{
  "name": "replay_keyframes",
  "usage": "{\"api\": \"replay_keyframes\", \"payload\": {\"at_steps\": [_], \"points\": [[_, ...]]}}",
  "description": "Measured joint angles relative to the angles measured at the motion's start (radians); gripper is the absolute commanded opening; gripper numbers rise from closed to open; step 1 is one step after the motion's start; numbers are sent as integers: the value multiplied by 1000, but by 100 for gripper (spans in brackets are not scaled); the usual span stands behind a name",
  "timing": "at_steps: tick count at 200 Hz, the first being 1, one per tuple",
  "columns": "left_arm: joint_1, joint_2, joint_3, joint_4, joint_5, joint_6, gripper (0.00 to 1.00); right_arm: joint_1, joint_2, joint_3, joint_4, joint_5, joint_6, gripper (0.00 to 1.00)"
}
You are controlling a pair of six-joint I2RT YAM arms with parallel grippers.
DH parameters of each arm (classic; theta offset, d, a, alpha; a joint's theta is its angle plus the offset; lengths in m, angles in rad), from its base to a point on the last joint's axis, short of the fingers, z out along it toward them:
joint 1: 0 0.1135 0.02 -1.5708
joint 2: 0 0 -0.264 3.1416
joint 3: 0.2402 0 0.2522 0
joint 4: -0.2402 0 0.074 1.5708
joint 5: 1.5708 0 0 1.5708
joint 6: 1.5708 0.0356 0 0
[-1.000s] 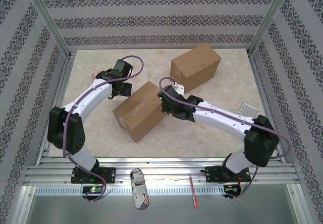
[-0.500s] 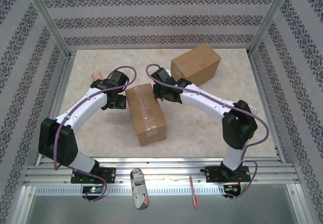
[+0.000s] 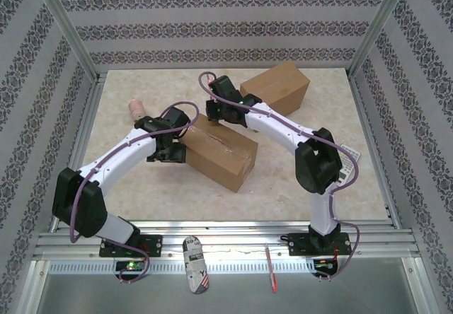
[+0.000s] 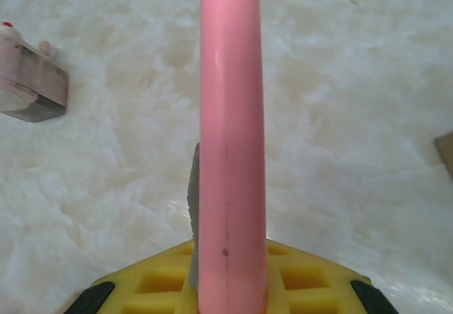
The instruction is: Unpack the express box
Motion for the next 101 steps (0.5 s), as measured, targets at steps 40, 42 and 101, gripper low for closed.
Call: {"api": "replay_keyframes", "payload": {"at_steps": [40, 42, 101], "points": [[-14, -26, -5, -16, 55, -8, 80, 0, 40, 41, 15, -48, 1, 0], [-15, -28, -5, -17, 59, -8, 80, 0, 41, 44, 14, -50, 1, 0], [-16, -114, -4, -16, 114, -9, 87, -11, 50, 117, -23, -93, -2, 0]]}}
